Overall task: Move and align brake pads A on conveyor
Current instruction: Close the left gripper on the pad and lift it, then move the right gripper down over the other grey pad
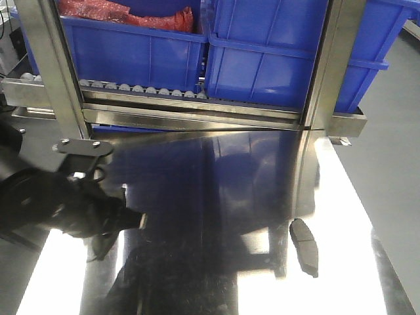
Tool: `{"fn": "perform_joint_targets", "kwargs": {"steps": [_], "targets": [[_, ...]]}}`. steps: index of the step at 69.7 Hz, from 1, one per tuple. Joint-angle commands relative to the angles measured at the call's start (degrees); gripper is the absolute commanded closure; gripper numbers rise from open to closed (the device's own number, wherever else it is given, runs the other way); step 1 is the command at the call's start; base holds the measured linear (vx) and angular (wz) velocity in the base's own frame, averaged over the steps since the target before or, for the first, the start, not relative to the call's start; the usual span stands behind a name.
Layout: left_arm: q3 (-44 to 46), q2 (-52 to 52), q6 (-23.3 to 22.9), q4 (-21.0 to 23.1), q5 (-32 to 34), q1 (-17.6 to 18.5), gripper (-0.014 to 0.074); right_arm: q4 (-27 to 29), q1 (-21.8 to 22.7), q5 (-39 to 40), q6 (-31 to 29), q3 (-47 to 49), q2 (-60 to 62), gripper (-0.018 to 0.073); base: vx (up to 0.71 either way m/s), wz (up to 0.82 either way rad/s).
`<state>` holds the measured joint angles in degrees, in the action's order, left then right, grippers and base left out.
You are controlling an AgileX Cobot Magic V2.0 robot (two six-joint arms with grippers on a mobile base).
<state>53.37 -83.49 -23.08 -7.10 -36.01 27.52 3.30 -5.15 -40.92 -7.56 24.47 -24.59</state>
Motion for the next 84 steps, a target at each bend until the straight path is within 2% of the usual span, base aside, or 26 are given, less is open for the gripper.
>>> {"fn": "perform_joint_targets", "kwargs": {"steps": [1,54,70,84], "targets": [[-3.44,9.33,-0.12,-0.81,3.97,0.21,0.0433,-0.22,0.12,3.69,-0.2,1.53,-0.45,0.0563,0.0,0.0],[-28.13,53.94,-0.01,-1.09,6.33,0.21,0.0433,-0.22,0.12,3.69,-0.2,1.53,-0.45,0.0563,0.0,0.0],[-29.92,61.1,-0.01,-1.09,6.15,0.21,0.0433,-0.22,0.12,3.69,-0.2,1.53,-0.45,0.0563,0.0,0.0],[-29.92,61.66,-0.01,-1.04,6.28,0.21,0.0433,-0.22,0.12,3.69,-0.2,1.53,-0.45,0.0563,0.0,0.0]]}}
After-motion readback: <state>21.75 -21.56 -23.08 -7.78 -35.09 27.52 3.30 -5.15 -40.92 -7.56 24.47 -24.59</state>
